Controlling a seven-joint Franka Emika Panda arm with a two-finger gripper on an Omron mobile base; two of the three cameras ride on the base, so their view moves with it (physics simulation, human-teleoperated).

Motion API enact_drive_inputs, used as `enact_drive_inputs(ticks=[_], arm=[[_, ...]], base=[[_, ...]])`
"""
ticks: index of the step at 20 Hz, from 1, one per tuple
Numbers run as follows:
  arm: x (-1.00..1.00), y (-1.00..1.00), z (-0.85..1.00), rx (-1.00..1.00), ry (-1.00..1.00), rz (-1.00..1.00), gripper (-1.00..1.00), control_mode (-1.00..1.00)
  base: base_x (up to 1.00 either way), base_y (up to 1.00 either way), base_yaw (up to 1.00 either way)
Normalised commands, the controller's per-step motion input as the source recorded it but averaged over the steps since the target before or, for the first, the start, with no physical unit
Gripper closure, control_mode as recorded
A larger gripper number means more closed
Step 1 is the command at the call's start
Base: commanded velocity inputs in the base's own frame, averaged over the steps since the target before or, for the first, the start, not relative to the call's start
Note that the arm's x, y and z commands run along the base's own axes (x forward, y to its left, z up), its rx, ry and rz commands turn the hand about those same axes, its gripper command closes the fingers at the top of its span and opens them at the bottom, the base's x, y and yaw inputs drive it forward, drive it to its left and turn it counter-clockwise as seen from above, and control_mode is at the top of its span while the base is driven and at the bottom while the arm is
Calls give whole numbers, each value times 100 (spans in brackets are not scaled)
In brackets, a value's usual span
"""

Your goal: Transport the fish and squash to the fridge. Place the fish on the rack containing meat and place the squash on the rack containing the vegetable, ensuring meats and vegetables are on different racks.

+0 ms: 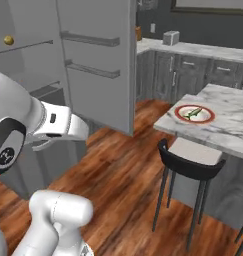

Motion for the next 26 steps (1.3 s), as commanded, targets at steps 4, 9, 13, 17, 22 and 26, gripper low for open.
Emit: enact_drive_inputs(ticks=[4, 9, 13, 17, 22, 26], arm=[[0, 0, 0, 0, 0, 0, -100, 100], [0, 0, 0, 0, 0, 0, -100, 100], [0, 0, 0, 0, 0, 0, -100, 100], [0, 0, 0, 0, 0, 0, -100, 100], [0, 0, 0, 0, 0, 0, -100, 100], [0, 0, 0, 0, 0, 0, -100, 100]], base=[[54, 27, -58], [7, 76, -75], [39, 91, -68], [81, 41, -38], [92, -10, -6], [100, -4, 0]])
